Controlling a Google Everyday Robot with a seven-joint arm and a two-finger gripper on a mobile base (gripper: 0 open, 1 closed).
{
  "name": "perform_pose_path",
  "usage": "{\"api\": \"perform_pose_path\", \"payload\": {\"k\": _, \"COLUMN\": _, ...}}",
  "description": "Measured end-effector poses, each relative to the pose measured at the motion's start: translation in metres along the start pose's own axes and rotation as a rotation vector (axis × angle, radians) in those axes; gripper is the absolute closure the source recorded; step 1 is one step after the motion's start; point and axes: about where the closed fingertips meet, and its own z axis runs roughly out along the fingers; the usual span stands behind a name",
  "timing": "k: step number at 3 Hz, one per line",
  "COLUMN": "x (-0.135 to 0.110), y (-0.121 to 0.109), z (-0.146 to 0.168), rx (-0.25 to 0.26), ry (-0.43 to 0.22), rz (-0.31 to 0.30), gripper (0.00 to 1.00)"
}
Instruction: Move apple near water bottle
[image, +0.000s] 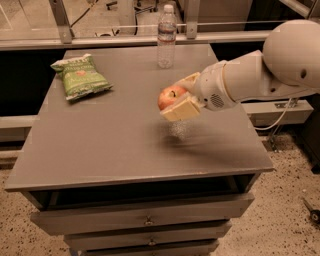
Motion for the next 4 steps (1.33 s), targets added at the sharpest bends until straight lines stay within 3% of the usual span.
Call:
{"api": "perform_pose_path", "payload": {"k": 2, "x": 0.023, "y": -0.125, "z": -0.006, "rx": 0.196, "ry": -0.087, "rz": 0.030, "gripper": 1.00}}
{"api": "perform_pose_path", "payload": {"k": 4, "x": 0.039, "y": -0.222, "z": 0.026, "rx": 0.297, "ry": -0.130, "rz": 0.040, "gripper": 1.00}}
